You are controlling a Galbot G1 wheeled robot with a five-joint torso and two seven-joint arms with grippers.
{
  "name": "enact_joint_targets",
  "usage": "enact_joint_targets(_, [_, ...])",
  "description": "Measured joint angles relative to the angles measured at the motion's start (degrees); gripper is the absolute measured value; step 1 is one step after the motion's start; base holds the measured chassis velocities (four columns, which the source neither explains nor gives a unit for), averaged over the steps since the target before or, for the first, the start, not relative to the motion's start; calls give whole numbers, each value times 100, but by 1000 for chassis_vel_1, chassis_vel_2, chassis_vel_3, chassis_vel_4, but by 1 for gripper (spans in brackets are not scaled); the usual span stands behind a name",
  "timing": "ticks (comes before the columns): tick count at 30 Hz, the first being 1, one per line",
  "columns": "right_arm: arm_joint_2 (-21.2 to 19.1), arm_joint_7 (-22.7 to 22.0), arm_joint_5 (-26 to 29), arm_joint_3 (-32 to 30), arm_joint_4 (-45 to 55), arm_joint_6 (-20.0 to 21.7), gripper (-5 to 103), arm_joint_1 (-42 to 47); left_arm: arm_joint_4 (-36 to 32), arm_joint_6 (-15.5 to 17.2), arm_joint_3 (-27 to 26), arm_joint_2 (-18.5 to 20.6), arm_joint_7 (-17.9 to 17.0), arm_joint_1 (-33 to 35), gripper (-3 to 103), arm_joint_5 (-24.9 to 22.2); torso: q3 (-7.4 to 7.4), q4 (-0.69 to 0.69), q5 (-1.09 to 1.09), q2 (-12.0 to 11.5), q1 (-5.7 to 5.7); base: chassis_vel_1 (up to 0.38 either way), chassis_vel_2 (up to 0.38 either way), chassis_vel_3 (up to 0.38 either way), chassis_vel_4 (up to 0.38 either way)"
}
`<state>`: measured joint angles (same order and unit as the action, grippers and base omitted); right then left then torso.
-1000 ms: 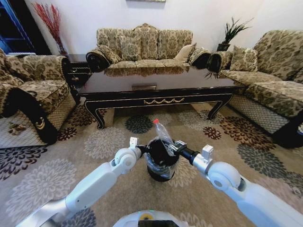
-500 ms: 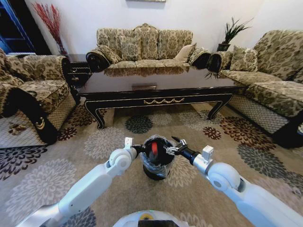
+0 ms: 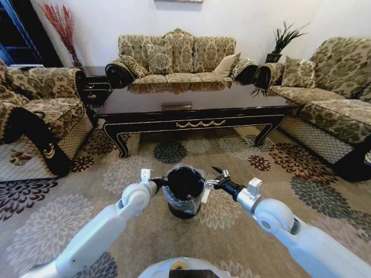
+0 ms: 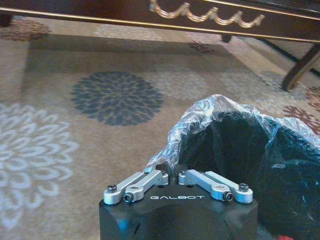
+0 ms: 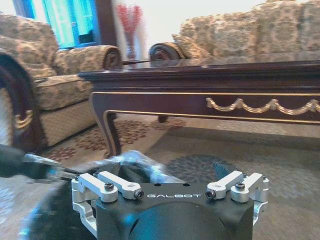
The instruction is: Move to the front of the table and pick up the trash from the floor, then place it into the trash bin.
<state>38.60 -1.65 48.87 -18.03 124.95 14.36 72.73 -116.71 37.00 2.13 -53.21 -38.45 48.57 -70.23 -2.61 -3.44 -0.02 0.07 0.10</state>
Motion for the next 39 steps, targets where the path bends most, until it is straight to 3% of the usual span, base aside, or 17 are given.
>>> enact_joint_targets(8, [538, -451, -164, -117, -887, -328, 100, -47, -151, -91, -709, 217, 4, 533, 4, -14, 0, 0, 0, 0, -1, 0, 0, 0, 0])
enact_joint_targets(20, [952, -343, -628, -230, -1973, -539, 100, -84, -132, -207, -1848, 321, 261, 1305, 4, -26, 0, 0, 1, 0, -1, 0, 0, 0, 0])
enact_joint_targets(30, [1228, -264, -877, -284, -2889, -766, 100, -190, 146, -237, -2240, 303, 529, 1435, 4, -132, 0, -1, 2, 0, 0, 0, 0, 0, 0])
enact_joint_targets(39, [1375, -126, -949, -32, -3668, -840, 100, -557, 70, -255, -2709, 250, 630, 1955, 4, -153, 0, 2, 2, 0, -1, 0, 0, 0, 0])
